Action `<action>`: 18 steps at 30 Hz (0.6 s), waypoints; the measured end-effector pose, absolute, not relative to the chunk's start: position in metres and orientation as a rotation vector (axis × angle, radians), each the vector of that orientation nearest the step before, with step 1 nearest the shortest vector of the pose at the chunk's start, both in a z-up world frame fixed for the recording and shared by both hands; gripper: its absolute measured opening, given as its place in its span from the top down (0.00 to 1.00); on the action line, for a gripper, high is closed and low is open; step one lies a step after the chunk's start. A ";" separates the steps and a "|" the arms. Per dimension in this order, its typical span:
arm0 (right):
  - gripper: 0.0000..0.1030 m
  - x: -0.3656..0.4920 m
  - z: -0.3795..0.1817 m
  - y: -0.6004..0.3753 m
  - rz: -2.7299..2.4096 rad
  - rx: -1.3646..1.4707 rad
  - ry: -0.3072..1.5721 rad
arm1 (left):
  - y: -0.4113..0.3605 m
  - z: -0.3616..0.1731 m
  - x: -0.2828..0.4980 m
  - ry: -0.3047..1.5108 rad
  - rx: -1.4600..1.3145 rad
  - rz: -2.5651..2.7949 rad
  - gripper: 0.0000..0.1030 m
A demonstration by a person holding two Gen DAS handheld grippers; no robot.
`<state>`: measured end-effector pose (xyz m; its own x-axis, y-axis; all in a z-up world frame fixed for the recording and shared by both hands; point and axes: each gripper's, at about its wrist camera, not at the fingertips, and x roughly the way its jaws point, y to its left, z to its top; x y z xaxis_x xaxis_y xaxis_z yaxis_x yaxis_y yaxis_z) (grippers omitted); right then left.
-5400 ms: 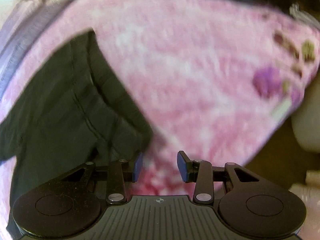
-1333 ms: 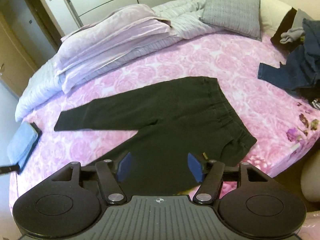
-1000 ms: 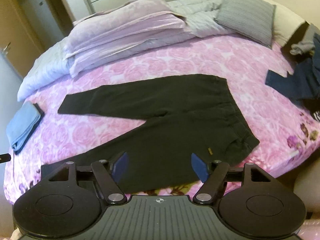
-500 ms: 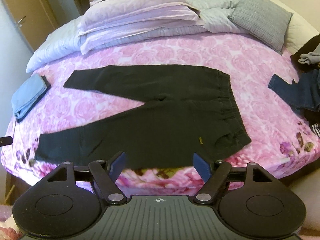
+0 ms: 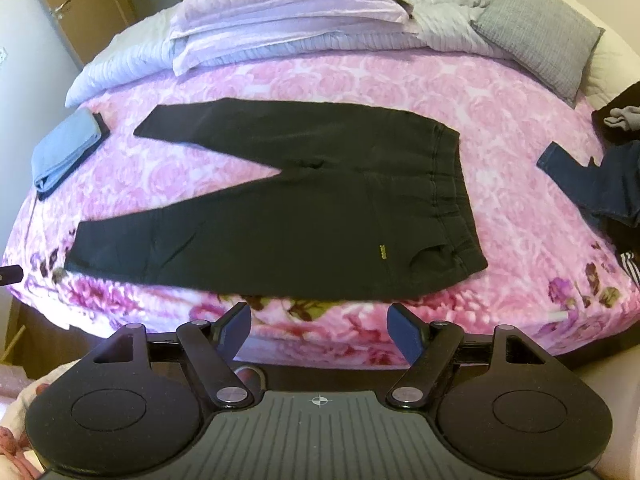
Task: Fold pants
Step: 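Release the trousers and raise both grippers away from the bed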
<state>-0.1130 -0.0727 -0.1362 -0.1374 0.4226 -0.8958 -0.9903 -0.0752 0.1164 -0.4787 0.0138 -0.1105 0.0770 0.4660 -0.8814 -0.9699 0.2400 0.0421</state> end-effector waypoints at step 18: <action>0.30 -0.115 -0.142 -0.087 1.507 -0.861 0.961 | -0.006 -0.114 -0.479 0.964 -0.683 1.204 0.27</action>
<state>-0.1147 -0.0870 -0.1423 -0.1375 0.4009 -0.9058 -0.9903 -0.0729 0.1180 -0.4794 -0.0057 -0.1141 0.0675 0.4505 -0.8902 -0.9672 0.2487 0.0525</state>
